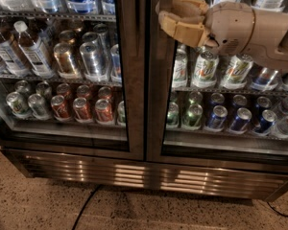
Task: Open right fridge door
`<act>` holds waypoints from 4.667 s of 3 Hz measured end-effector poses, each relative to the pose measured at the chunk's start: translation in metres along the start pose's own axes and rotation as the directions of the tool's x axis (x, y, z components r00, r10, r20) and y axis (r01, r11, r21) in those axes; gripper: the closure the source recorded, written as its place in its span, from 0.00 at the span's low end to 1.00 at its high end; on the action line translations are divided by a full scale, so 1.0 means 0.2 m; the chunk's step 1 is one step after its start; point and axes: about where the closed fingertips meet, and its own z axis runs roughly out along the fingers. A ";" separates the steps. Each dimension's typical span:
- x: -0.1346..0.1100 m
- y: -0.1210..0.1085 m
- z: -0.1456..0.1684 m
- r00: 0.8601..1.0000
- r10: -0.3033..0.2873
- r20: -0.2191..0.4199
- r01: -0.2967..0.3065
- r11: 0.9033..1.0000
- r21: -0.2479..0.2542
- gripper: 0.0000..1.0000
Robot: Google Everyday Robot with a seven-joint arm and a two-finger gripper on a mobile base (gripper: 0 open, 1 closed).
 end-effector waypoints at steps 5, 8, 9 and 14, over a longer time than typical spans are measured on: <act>0.01 -0.01 -0.01 1.000 0.002 0.003 -0.002 1.000 0.004 1.00; 0.02 0.00 -0.01 1.000 0.004 0.006 -0.004 1.000 0.008 1.00; 0.02 0.00 -0.01 1.000 0.004 0.006 -0.004 1.000 0.008 1.00; 0.02 0.00 -0.01 1.000 0.004 0.007 -0.004 1.000 0.008 0.00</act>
Offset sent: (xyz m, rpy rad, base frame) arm -0.1969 -0.0249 -0.1174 0.1429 0.0496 -0.0839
